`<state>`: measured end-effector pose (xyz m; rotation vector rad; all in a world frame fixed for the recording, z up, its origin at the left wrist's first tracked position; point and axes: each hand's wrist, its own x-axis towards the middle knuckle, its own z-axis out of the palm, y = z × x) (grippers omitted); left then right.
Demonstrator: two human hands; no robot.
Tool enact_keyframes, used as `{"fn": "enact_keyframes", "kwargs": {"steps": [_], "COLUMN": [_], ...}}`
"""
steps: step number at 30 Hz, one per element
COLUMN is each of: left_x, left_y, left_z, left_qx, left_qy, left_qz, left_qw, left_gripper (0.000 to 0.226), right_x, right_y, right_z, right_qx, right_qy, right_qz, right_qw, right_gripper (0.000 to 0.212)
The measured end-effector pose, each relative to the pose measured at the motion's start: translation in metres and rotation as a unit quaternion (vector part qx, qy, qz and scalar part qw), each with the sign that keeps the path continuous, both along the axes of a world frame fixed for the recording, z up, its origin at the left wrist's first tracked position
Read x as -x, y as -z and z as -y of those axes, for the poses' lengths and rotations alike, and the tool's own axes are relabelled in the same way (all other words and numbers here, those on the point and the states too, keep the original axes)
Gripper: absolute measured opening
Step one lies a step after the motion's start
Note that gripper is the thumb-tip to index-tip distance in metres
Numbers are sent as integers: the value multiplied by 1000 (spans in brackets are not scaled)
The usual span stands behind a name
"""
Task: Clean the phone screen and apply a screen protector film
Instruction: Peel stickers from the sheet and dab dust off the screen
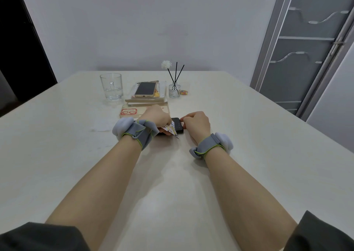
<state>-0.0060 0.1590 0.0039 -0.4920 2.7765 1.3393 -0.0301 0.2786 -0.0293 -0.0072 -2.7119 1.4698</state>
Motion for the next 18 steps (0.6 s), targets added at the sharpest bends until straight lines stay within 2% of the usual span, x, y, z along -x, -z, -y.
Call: {"fn": "enact_keyframes", "kwargs": {"steps": [7, 11, 15, 18], "left_x": [5, 6, 7, 6], "left_y": [7, 9, 6, 6], "left_z": [-8, -9, -3, -4], "left_qx": [10, 0, 26, 26], "left_qy": [2, 5, 5, 3], "left_qz": [-29, -35, -22, -23], "left_qw": [1000, 999, 999, 999], "left_gripper": [28, 19, 31, 30], "right_x": [0, 0, 0, 0], "right_y": [0, -1, -1, 0], "right_z": [0, 0, 0, 0], "right_qx": [-3, -4, -2, -5], "right_qy": [0, -1, 2, 2], "right_qz": [-4, -5, -4, -4], "right_qw": [1000, 1000, 1000, 1000], "right_gripper": [28, 28, 29, 29]}}
